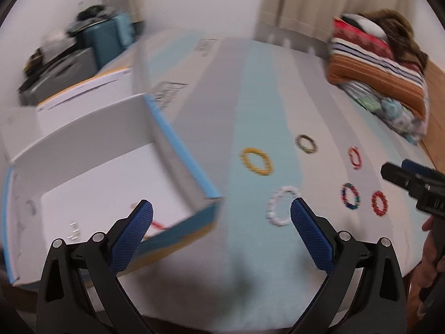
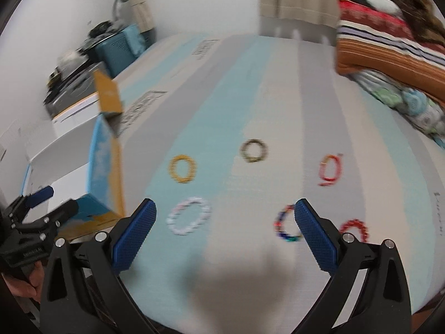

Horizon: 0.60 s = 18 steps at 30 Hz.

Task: Organize jewelry
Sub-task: 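Move both tools back over the remaining bracelets on the bed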

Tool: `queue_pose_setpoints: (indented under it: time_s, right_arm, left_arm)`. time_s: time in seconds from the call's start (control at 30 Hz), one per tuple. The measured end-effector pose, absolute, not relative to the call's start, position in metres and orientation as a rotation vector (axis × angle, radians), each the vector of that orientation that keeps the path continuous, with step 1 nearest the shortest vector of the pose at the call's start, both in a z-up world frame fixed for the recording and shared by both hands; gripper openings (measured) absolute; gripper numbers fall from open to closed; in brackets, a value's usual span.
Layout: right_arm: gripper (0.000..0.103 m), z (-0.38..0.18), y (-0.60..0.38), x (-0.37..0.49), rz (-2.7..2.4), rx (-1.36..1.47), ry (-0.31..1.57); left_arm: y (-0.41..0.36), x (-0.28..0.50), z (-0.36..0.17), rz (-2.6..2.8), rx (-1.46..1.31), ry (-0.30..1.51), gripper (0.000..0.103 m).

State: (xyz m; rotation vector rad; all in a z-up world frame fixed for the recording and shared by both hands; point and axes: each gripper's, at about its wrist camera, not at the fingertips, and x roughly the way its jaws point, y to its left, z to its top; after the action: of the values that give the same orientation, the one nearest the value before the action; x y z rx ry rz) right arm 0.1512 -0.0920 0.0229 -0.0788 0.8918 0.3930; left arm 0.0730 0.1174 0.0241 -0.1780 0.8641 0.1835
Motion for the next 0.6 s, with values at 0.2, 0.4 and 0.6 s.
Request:
queue_pose_setpoints:
  time_s: [0.2,0.4,0.6]
  right_arm:
    - [0.096,0.007,-0.151,0.167,0.282,-0.084,0.902]
    - [0.096,-0.027,-0.198,0.179,0.202,-0.057,0.955]
    - [0.096,-0.056,-0.231,0.192,0.147,-0.041,1.003]
  left_arm:
    - [0.063,0.105,0.004,0.067,-0.118,0.85,0.097]
    - [0.043,0.129,-0.029,0.024,-0.121,0.892,0.097]
    - [0.04,0.151,-0.064,0.018,-0.091,0.899,0.097]
